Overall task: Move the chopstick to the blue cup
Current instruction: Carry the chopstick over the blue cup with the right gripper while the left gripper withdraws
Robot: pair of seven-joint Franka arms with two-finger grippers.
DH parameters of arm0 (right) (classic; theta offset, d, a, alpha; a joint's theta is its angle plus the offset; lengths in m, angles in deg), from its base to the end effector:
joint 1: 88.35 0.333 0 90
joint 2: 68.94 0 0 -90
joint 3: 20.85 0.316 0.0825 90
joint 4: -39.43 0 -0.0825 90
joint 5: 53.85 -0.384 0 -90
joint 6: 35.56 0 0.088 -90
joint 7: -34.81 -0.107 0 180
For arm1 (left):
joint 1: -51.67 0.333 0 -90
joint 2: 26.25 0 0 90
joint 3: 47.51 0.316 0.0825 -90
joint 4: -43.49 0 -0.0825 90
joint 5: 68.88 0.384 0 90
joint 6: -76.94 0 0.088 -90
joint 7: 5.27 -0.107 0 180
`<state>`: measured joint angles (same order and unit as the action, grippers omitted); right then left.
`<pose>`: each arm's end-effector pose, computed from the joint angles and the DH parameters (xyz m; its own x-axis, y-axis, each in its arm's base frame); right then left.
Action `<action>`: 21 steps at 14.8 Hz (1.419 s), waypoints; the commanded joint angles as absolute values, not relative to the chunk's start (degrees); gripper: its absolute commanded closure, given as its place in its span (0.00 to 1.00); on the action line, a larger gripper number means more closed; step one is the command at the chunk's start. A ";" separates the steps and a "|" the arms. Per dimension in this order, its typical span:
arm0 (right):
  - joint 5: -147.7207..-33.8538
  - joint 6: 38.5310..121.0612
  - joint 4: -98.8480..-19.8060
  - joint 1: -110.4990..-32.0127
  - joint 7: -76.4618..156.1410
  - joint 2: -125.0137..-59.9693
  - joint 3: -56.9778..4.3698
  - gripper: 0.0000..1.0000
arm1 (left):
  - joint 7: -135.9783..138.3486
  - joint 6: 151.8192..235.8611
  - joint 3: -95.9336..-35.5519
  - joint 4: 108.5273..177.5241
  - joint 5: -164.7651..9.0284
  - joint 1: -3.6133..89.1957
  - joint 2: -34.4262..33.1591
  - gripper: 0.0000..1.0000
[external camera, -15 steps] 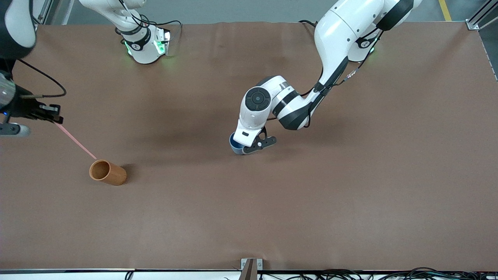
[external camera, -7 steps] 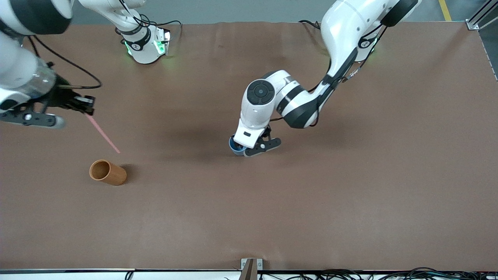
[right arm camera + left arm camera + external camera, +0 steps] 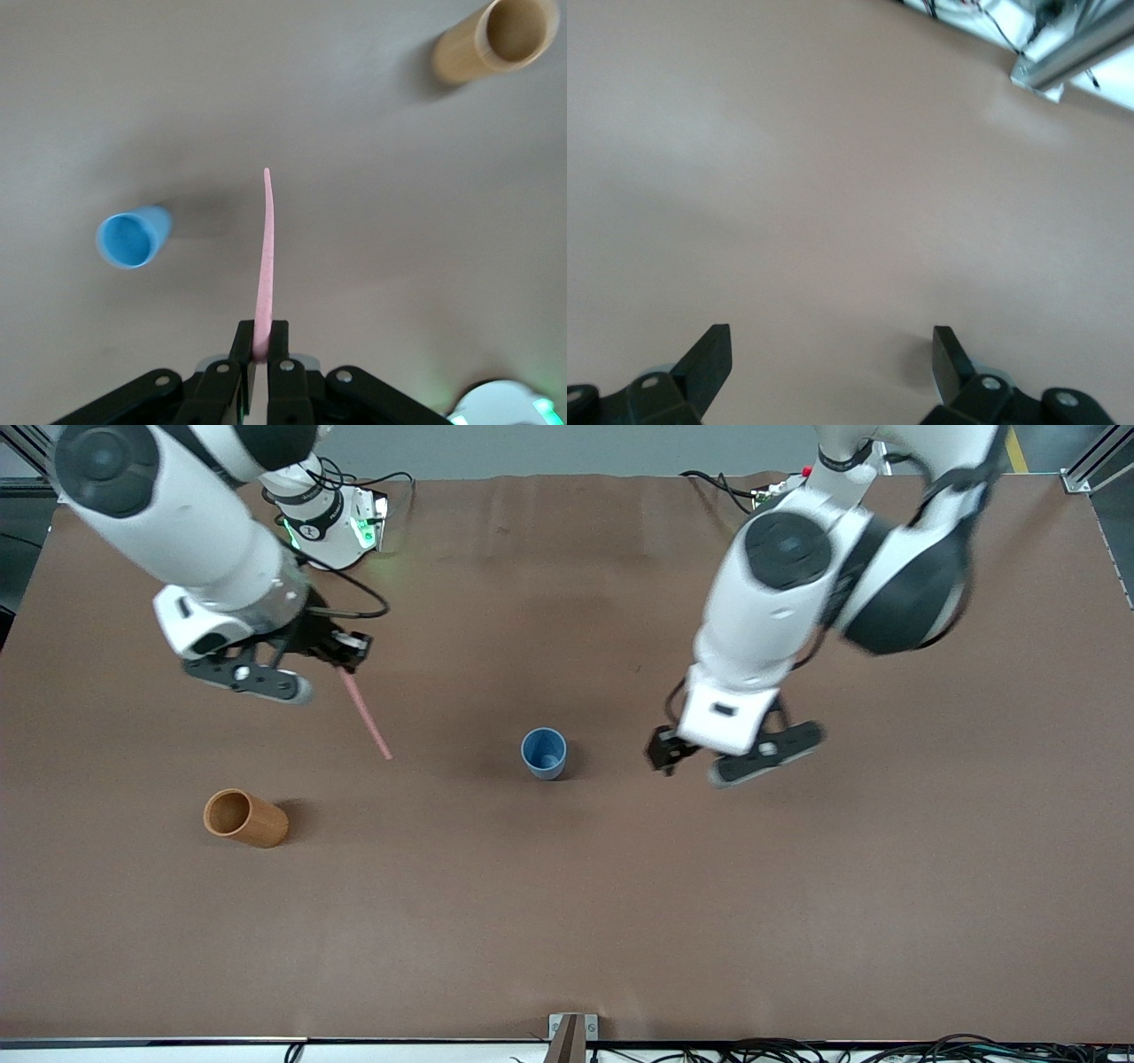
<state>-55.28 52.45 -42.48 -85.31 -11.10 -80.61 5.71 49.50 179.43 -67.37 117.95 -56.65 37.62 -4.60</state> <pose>0.5383 0.2773 0.5811 0.9500 -0.2812 -0.1355 -0.2871 -0.9575 -0.0258 0.5967 -0.3271 0.5528 0.9233 0.3549 0.1468 0.3503 -0.9349 0.0572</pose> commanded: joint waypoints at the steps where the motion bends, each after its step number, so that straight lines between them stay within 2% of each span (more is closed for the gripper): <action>1: -56.05 53.72 -37.13 -85.37 -19.31 -87.29 12.35 0.96 | 39.60 174.43 -67.90 120.04 -56.66 43.12 -11.21 0.00; 5: -55.18 61.81 -35.54 -80.29 -28.19 -93.53 15.27 0.96 | 25.88 168.10 -67.98 120.04 -59.90 50.50 -16.40 0.00; 10: -51.75 62.35 -35.80 -76.40 -29.09 -97.23 15.27 0.95 | 11.81 162.55 -67.81 120.04 -61.32 56.93 -20.10 0.00; 21: -42.87 64.81 -36.16 -74.20 -30.32 -103.82 15.18 0.91 | 5.29 158.24 -67.46 120.04 -62.20 57.64 -21.16 0.00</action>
